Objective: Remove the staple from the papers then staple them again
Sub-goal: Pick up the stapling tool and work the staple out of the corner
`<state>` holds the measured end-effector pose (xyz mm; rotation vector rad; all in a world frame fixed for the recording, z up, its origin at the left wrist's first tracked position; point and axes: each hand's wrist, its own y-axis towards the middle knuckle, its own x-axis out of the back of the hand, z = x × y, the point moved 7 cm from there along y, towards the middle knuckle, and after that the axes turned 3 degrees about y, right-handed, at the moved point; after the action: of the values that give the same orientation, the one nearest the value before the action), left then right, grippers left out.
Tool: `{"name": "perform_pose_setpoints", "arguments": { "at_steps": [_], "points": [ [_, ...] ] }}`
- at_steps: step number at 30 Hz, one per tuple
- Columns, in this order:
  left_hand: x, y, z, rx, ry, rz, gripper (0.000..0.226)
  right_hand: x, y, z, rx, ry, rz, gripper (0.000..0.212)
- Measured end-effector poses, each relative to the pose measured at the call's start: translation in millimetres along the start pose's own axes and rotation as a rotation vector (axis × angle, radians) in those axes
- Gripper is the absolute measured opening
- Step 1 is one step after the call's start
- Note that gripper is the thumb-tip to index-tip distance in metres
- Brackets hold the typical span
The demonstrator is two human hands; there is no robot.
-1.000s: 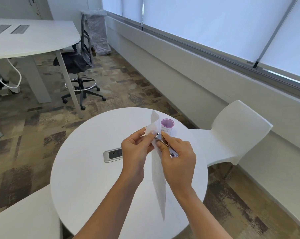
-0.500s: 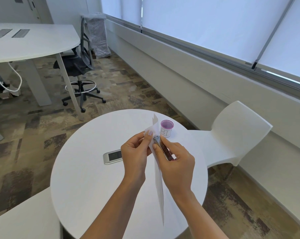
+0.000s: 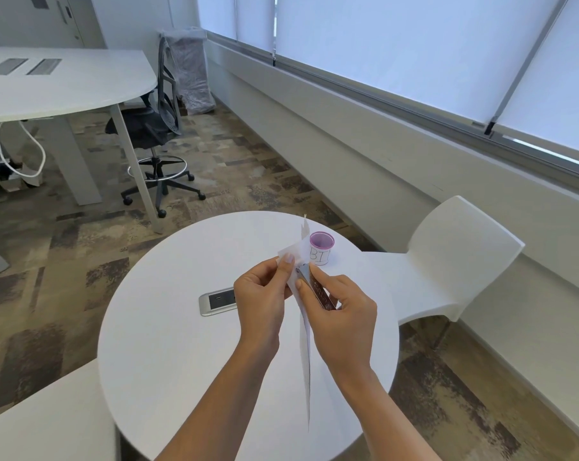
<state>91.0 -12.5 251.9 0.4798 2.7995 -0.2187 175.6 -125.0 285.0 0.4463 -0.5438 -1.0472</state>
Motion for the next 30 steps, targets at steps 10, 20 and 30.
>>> {"name": "perform_pose_setpoints", "arguments": {
  "at_steps": [10,20,30],
  "points": [
    [-4,-3,4,-0.003,0.036,0.057,0.011,3,2,-1,0.000,-0.002,-0.007,0.028],
    [-1,-3,0,-0.021,0.044,0.062,0.007,-2,2,-20,-0.255,0.220,-0.030,0.021],
    [4,3,-2,0.023,0.060,0.063,0.013,-8,1,-31,-0.369,0.236,0.051,0.019]
  ]
}}
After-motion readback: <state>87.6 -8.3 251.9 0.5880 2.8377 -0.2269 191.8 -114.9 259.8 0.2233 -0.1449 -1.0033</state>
